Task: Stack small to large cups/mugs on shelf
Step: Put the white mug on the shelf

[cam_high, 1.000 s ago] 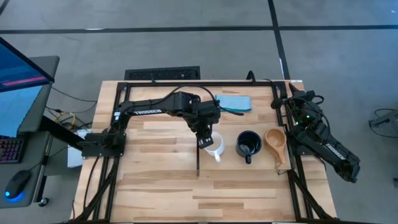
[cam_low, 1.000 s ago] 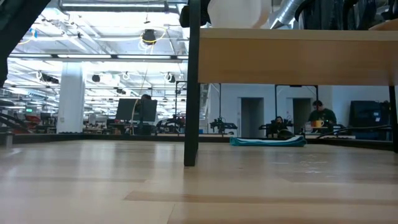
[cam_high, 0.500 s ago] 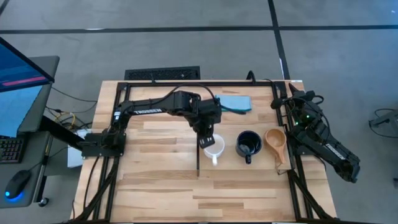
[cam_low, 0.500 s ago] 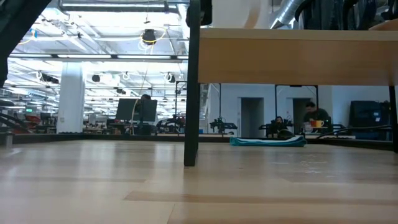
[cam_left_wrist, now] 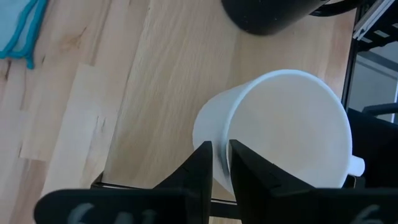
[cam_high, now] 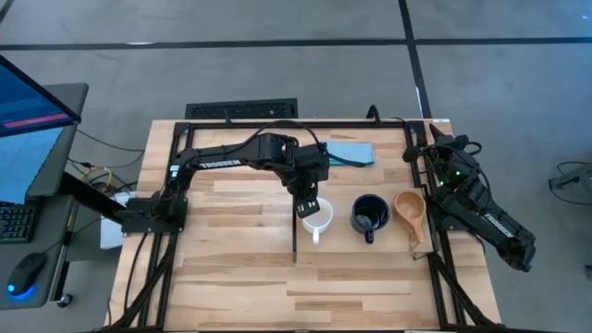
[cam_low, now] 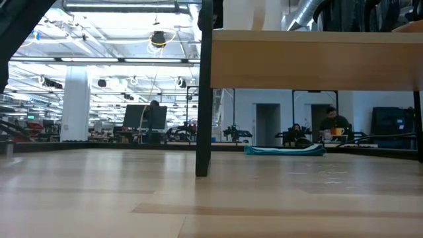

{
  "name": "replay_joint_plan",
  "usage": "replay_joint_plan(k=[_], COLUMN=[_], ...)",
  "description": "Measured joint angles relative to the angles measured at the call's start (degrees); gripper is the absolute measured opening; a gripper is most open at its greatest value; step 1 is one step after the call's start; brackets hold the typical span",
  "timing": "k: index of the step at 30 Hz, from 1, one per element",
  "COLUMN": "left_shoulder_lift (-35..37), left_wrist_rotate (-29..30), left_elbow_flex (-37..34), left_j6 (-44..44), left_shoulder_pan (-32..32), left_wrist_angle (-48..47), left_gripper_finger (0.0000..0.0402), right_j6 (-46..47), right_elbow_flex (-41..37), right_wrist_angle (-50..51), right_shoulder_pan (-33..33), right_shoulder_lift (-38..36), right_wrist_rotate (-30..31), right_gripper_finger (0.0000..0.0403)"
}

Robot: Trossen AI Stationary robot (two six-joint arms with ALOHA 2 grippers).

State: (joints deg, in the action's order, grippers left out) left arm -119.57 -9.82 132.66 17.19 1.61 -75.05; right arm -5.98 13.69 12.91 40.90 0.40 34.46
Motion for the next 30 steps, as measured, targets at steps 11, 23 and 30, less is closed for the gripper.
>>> replay_joint_plan(k=[11, 23, 30], left_shoulder_lift=[0.0, 0.0, 0.0], left_wrist_rotate=[-0.4, -0.2, -0.2], left_elbow_flex=[0.0, 0.0, 0.0], left_j6=[-0.2, -1.0, -1.5], left_shoulder_pan=[-0.1, -0.1, -0.1], left_wrist_angle=[0.1, 1.9, 3.8], left_gripper_finger=[0.0043, 0.0044, 0.0044], right_j6=[0.0, 0.0, 0.0], right_elbow_flex=[0.0, 0.0, 0.0], right_wrist_angle=[0.0, 0.0, 0.0], right_shoulder_pan=[0.0, 0.0, 0.0], right_shoulder_lift=[0.0, 0.0, 0.0], right_wrist_rotate=[0.0, 0.0, 0.0], right_gripper_finger=[0.0210, 0.0210, 0.0210])
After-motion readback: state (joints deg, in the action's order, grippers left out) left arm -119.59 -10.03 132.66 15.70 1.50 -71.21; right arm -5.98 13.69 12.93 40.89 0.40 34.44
